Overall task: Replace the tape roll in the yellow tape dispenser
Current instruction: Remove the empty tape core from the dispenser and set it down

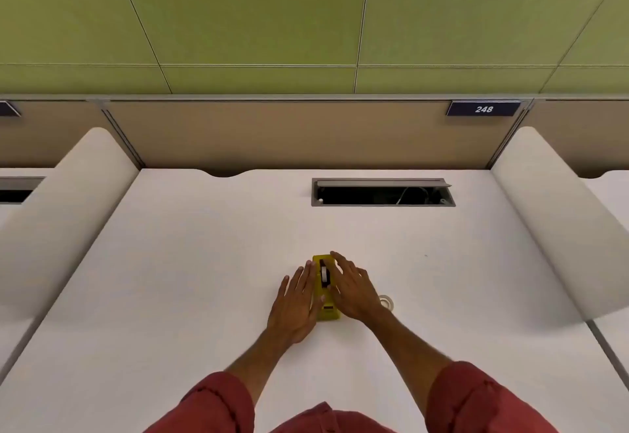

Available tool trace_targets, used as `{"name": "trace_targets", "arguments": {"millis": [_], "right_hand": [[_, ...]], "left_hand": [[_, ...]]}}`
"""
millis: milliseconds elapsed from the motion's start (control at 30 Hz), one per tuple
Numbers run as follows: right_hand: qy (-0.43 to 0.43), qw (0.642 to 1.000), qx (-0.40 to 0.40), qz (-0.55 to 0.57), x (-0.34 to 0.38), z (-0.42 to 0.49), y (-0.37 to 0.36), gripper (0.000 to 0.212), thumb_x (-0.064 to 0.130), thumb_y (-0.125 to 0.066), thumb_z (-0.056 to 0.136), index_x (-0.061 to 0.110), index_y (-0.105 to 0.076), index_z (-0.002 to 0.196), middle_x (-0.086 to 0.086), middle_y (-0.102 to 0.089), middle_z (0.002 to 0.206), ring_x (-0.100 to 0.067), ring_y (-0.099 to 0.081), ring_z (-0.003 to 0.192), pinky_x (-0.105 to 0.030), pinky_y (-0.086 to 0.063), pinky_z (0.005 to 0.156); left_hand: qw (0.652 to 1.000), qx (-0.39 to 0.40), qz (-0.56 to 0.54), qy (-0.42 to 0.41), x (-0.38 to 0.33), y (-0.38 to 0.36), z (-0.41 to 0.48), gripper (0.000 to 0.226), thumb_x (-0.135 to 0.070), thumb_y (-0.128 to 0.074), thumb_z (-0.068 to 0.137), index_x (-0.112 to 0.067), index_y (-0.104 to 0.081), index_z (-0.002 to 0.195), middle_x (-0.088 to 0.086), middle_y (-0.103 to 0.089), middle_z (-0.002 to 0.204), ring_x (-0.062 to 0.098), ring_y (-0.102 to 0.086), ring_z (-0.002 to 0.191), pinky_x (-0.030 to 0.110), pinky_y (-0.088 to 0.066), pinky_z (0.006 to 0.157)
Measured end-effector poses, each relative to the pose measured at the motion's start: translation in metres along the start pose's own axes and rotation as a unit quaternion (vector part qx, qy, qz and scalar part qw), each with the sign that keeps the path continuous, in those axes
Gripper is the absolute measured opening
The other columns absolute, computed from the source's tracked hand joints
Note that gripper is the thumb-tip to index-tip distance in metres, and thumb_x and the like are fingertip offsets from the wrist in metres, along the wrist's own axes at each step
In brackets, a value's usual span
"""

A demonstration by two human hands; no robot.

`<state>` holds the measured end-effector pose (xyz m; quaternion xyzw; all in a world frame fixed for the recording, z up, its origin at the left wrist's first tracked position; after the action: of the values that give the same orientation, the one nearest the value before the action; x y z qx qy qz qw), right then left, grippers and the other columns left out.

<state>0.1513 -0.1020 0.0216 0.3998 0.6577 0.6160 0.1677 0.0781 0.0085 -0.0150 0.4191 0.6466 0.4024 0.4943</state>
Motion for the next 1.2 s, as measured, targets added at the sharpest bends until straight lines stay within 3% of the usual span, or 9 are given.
{"name": "trace_targets", "arguments": {"millis": [133, 400, 700, 867, 1200], "right_hand": [[-0.012, 1.0, -0.002, -0.02, 0.001, 0.004, 0.0, 0.06, 0.032, -0.043, 0.108, 0.024, -0.027, 0.166, 0.002, -0.021, 0.174, -0.02, -0.039, 0.153, -0.038, -0.04, 0.118], [-0.045, 0.999, 0.001, -0.015, 0.002, 0.018, 0.002, 0.049, 0.026, -0.051, 0.108, 0.022, -0.042, 0.156, -0.001, -0.038, 0.16, -0.023, -0.047, 0.142, -0.04, -0.046, 0.109], [-0.072, 0.997, -0.006, 0.007, -0.001, 0.027, 0.002, 0.035, 0.021, -0.057, 0.104, 0.017, -0.058, 0.138, -0.003, -0.045, 0.147, -0.025, -0.054, 0.13, -0.042, -0.049, 0.103], [-0.074, 0.997, -0.019, 0.027, -0.002, 0.028, 0.002, 0.032, 0.018, -0.059, 0.104, 0.015, -0.059, 0.136, -0.005, -0.048, 0.144, -0.028, -0.059, 0.122, -0.041, -0.051, 0.101], [-0.061, 0.996, -0.031, 0.061, -0.004, 0.029, 0.01, 0.037, 0.021, -0.058, 0.106, 0.015, -0.058, 0.143, -0.005, -0.055, 0.139, -0.025, -0.058, 0.126, -0.039, -0.052, 0.103]], "left_hand": [[0.999, 0.023, -0.035, 0.007, 0.005, -0.01, -0.004, 0.075, -0.053, -0.025, 0.114, -0.02, 0.011, 0.171, -0.006, 0.013, 0.181, 0.011, 0.006, 0.17, 0.042, -0.004, 0.141], [0.995, 0.061, -0.073, 0.003, 0.006, -0.022, -0.005, 0.076, -0.054, -0.028, 0.114, -0.021, 0.009, 0.171, -0.006, 0.008, 0.181, 0.011, 0.005, 0.17, 0.042, -0.003, 0.141], [0.992, 0.072, -0.106, 0.01, 0.011, -0.023, -0.004, 0.078, -0.055, -0.029, 0.113, -0.022, 0.012, 0.171, -0.008, 0.007, 0.181, 0.011, 0.004, 0.17, 0.043, -0.004, 0.141], [0.988, 0.072, -0.132, 0.019, 0.013, -0.026, -0.004, 0.077, -0.053, -0.029, 0.114, -0.022, 0.012, 0.171, -0.007, 0.008, 0.181, 0.011, 0.003, 0.17, 0.043, -0.003, 0.141], [0.982, 0.039, -0.182, 0.038, 0.015, -0.02, 0.0, 0.072, -0.048, -0.029, 0.115, -0.022, 0.006, 0.172, -0.007, 0.002, 0.182, 0.011, -0.005, 0.17, 0.041, -0.008, 0.141]]}}
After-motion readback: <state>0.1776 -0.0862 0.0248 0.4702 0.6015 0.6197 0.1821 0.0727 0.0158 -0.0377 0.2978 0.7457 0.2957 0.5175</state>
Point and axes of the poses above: each hand's wrist, its own z-axis towards the middle knuckle, its own y-axis out of the back of the hand, x = y × z, the point moved 8 cm from there along z, towards the middle knuckle
